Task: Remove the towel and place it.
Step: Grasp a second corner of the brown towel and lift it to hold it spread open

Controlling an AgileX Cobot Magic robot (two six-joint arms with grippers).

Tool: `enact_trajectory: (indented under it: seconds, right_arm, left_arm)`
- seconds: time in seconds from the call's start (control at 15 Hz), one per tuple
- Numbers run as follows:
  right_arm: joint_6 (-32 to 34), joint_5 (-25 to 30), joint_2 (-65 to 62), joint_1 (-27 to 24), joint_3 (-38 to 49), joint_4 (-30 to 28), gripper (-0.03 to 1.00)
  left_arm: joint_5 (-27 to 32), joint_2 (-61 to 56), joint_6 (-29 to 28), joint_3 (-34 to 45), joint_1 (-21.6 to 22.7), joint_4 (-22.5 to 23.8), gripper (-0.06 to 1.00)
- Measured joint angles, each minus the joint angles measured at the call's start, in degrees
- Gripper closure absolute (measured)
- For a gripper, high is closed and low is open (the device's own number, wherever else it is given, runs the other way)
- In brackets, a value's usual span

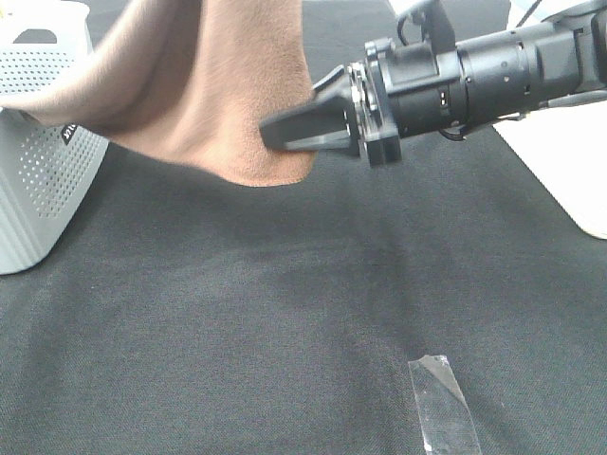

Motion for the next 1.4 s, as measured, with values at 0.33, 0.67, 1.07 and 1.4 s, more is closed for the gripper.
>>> enact_trajectory:
  seconds: [0.33, 0.67, 1.07, 1.4]
  right_arm:
    - [13.58, -0.97, 0.00, 0.00, 0.00, 0.86, 0.96]
    - [47.50, -11.12, -7.28, -0.46, -6.30, -16.33, 0.96]
    - [90.41, -8.54, -13.18, -0.63, -40.97, -74.48, 0.96]
    - [91.50, -7.45, -5.33, -0.63, -60.33, -82.91, 0.96]
  left_arm:
    - [2.98, 0.00, -7.96, 0.00, 0.00, -0.29, 0.94]
    - [5.90, 0.00, -21.77, 0.00, 0.23, -1.43, 0.94]
    - [-13.06, 0.00, -24.52, 0.00, 9.22, -10.43, 0.94]
    - [-22.75, 1.20, -13.87, 0.00, 20.63, -22.00, 0.94]
